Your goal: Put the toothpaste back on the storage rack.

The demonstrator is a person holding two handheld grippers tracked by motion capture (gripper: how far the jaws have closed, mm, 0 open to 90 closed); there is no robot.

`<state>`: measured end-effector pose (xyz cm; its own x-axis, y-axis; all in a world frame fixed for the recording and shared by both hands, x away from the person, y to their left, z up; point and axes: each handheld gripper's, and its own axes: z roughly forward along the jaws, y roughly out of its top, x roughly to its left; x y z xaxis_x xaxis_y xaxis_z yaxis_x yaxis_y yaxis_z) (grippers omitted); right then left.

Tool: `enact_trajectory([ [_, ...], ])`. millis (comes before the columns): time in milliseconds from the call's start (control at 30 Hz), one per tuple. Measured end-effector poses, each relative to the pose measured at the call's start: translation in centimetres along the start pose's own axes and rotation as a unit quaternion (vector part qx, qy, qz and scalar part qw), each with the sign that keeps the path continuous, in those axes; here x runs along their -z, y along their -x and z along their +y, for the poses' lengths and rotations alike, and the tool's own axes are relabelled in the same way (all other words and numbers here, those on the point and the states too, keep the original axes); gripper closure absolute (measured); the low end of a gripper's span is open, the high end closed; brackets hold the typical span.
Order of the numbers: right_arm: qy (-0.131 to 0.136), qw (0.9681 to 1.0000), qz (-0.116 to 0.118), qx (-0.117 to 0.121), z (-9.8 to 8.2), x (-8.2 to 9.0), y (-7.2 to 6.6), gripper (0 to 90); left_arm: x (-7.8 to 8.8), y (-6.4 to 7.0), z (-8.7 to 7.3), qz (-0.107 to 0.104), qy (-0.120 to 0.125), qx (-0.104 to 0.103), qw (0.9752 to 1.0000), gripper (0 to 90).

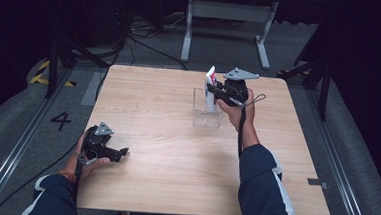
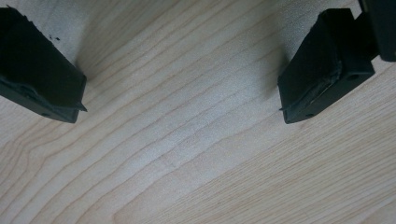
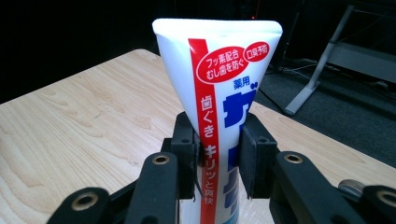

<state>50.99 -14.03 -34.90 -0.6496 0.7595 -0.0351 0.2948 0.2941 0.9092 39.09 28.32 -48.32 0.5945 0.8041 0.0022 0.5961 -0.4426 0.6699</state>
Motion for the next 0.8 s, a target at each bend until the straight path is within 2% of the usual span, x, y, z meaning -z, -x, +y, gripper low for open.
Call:
enact_trajectory([
  [533,-0.023,0.9997,-0.010,-0.008,-2.1,-0.9,0.6,71.0,0.1,0.1,-0.1,-0.001,-0.002,0.004,1.0000,2.0],
  [800,-0.037,0.9993,-0.003,-0.006,-2.9,-1.2,0.5,70.8,0.1,0.1,-0.1,-0.001,-0.002,0.005,1.0000,2.0],
])
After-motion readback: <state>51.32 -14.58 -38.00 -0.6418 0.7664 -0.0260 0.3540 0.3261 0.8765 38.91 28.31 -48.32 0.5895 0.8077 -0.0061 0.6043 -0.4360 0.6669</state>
